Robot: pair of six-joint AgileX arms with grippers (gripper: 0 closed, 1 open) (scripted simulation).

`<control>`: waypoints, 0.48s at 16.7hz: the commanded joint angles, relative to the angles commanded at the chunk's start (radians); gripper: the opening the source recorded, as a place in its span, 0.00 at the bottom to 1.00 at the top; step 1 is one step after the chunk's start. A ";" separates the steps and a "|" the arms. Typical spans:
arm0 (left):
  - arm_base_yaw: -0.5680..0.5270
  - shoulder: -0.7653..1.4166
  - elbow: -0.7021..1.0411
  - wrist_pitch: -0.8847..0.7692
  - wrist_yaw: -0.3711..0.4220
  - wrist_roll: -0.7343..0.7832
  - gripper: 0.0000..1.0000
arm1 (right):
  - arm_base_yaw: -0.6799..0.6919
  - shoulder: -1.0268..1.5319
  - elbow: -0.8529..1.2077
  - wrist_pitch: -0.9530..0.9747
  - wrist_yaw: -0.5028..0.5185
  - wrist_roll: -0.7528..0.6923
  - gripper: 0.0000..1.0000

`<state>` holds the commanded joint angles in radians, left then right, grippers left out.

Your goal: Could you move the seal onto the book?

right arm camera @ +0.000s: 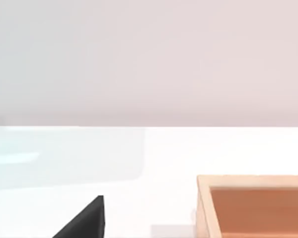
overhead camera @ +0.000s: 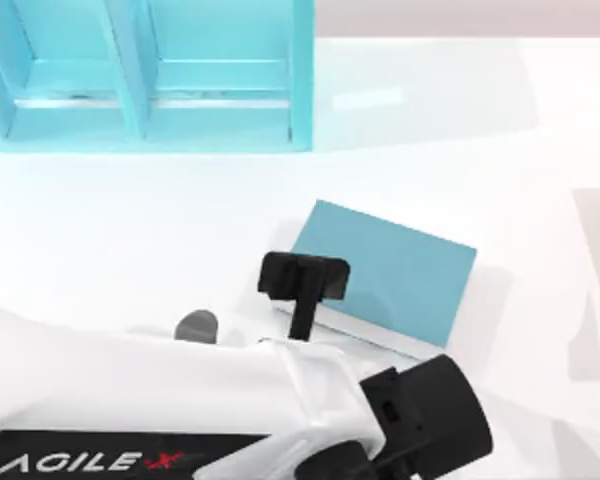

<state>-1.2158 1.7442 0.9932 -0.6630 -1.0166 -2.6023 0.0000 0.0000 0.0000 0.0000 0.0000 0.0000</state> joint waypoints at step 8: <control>0.438 -0.682 -0.352 0.272 0.396 1.118 1.00 | 0.000 0.000 0.000 0.000 0.000 0.000 1.00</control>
<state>-0.7776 1.0621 0.6416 -0.3906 -0.6206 -1.4841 0.0000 0.0000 0.0000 0.0000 0.0000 0.0000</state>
